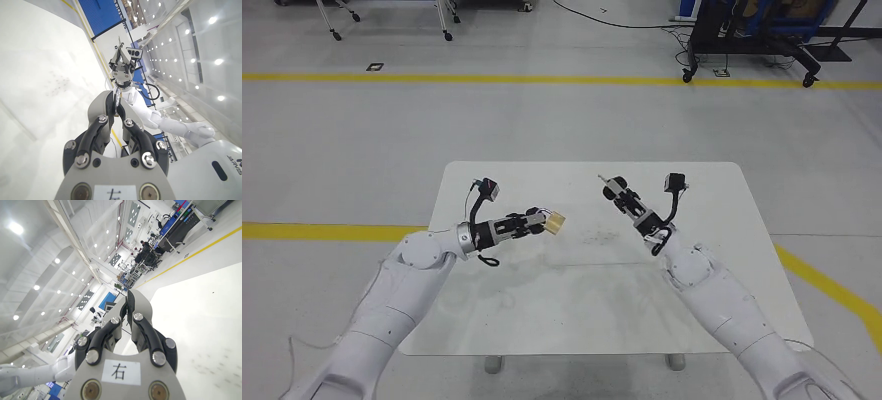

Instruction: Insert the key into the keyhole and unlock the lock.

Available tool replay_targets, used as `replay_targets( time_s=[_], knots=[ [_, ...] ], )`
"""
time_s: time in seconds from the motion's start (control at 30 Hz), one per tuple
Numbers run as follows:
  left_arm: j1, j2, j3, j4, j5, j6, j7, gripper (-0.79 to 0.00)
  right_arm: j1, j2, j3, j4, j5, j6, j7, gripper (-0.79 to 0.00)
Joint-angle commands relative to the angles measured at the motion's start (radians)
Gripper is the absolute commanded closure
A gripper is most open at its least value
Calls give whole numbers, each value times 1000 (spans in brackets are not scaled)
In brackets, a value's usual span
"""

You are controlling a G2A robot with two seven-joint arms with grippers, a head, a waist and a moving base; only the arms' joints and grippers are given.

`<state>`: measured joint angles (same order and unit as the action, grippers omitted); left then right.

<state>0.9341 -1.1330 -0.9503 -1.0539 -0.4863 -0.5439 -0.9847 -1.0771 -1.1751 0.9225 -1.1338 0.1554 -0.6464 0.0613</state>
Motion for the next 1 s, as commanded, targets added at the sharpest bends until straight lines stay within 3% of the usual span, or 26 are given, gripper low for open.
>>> replay_targets(
  time_s=[0.0,0.37,0.97],
  knots=[
    [-11,-12,14,34,-52,-12,-16,0,16,-25,-36,20,26,6,-48,0],
    [-63,-50,50,148,-142,-25,-85,0,85,-105,-137,131,39,-39,-57,0],
    [-98,-84,58,232,-160,-7,-100,0,70,-140,-128,129,112,-123,138,0]
  ],
)
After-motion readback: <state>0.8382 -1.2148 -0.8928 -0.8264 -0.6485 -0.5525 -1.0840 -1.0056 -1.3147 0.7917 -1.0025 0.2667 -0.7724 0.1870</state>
